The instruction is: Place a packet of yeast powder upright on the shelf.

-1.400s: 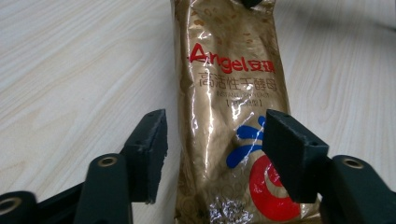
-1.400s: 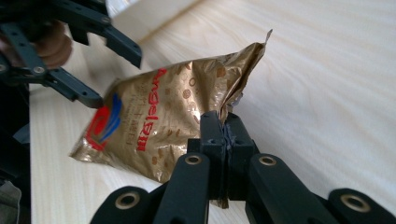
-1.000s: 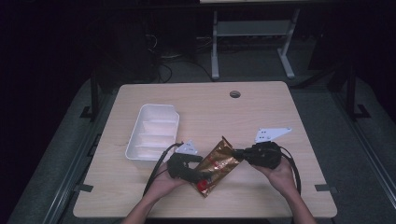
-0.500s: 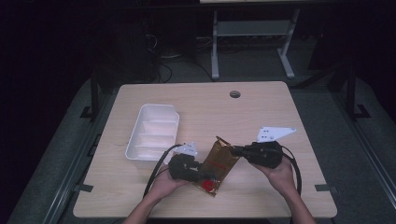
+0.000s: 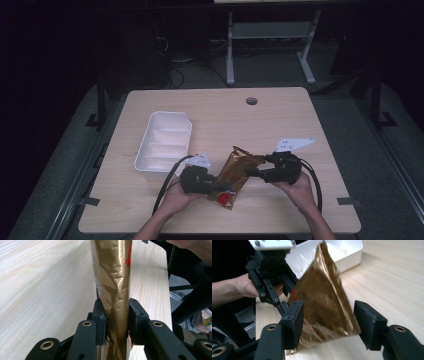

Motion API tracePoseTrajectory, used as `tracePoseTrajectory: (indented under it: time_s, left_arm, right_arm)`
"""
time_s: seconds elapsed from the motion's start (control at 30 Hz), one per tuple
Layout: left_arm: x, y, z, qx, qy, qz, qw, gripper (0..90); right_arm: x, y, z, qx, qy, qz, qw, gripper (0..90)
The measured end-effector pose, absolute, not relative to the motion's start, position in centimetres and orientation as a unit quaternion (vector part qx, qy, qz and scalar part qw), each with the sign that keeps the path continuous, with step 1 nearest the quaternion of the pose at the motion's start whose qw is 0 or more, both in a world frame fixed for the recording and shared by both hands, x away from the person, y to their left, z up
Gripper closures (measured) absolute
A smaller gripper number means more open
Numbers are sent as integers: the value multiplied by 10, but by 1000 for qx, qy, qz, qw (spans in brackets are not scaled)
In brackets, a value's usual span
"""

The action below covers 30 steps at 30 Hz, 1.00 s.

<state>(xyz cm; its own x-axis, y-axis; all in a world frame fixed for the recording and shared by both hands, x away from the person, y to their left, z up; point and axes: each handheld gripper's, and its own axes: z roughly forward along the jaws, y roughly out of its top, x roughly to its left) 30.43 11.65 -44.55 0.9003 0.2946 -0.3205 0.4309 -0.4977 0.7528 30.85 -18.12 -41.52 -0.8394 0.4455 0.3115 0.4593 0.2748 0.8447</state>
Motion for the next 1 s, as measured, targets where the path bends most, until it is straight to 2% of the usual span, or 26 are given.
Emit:
tracePoseTrajectory:
  time_s: [0.3,0.4,0.47,0.5,0.53,0.6,0.67,0.73,0.9,1.0]
  left_arm:
    - [303,117,-446,862,203,-68,459,706]
    - [302,116,-446,863,203,-64,459,705]
    - [302,116,-446,862,204,-64,459,701]
    - [302,117,-447,859,209,-66,463,698]
    - [302,117,-447,859,209,-66,463,696]
    - [302,116,-447,857,213,-64,465,687]
    - [301,116,-447,857,214,-61,464,680]
    - [301,116,-447,858,213,-59,464,652]
    - [300,116,-445,860,207,-48,464,577]
    - [297,114,-444,868,201,-23,454,505]
  right_arm:
    - [313,-172,-433,-290,-790,-537,50,411]
    - [316,-167,-440,-291,-790,-536,66,488]
    - [316,-166,-440,-290,-788,-539,66,494]
    - [316,-166,-439,-289,-781,-549,69,573]
    - [316,-166,-439,-289,-781,-549,69,573]
    - [315,-168,-436,-283,-773,-563,74,651]
    - [313,-168,-434,-281,-773,-564,69,670]
    - [310,-167,-429,-268,-776,-568,65,733]
    - [304,-163,-419,-247,-786,-565,48,771]
    - [301,-161,-414,-240,-794,-558,37,782]
